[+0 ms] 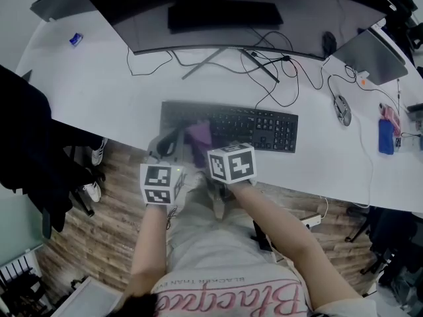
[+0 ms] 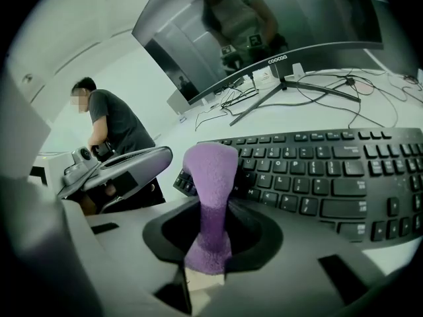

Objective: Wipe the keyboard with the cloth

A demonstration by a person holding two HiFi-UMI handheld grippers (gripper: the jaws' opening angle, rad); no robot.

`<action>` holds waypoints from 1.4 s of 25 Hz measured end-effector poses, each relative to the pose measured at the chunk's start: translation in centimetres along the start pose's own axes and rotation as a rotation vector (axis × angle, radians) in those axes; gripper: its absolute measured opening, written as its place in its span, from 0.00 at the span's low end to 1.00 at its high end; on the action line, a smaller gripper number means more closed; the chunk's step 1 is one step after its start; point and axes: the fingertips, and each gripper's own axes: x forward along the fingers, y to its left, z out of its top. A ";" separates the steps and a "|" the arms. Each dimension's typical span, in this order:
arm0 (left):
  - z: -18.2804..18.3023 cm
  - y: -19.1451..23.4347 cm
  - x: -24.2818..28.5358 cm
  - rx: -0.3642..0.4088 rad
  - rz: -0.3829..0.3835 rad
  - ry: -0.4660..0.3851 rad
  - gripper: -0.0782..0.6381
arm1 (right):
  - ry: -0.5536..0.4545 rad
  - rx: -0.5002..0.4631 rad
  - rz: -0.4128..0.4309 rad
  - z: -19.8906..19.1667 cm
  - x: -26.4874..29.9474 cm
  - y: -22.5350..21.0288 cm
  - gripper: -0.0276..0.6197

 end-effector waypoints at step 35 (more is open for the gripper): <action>1.4 -14.3 5.8 0.099 -0.179 0.033 0.12 | -0.054 0.066 -0.124 -2.2 -11.2 -12.9 0.18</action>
